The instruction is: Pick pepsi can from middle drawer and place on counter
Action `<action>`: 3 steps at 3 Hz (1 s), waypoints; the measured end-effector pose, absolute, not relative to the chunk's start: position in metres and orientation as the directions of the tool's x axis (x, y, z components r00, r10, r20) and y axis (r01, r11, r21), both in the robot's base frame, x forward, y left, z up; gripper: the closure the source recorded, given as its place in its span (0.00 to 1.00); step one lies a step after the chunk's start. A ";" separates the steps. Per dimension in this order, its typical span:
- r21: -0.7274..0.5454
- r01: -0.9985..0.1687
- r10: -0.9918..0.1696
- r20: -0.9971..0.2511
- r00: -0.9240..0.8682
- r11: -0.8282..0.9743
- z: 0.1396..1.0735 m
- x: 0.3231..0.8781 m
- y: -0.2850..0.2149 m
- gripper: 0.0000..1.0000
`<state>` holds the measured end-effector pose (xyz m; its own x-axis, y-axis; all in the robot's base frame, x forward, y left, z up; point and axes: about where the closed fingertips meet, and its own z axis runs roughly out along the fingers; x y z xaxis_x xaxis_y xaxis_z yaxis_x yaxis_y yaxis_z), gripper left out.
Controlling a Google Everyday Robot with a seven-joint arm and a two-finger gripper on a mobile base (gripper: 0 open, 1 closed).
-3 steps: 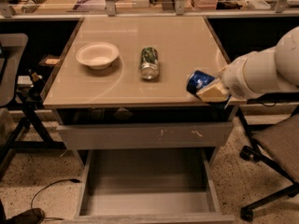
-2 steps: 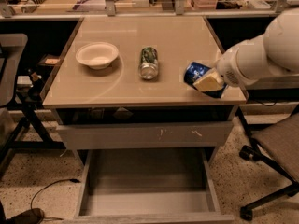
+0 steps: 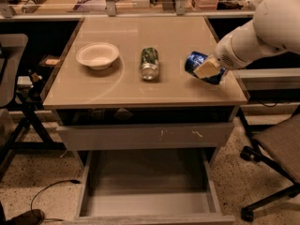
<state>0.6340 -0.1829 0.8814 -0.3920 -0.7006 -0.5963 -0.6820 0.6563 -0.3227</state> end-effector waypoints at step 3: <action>-0.256 -0.664 -0.666 -0.567 -0.486 0.703 0.844 0.689 -0.196 1.00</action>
Offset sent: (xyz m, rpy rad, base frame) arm 0.0672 -0.0246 -0.0331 0.0109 0.0719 -0.0840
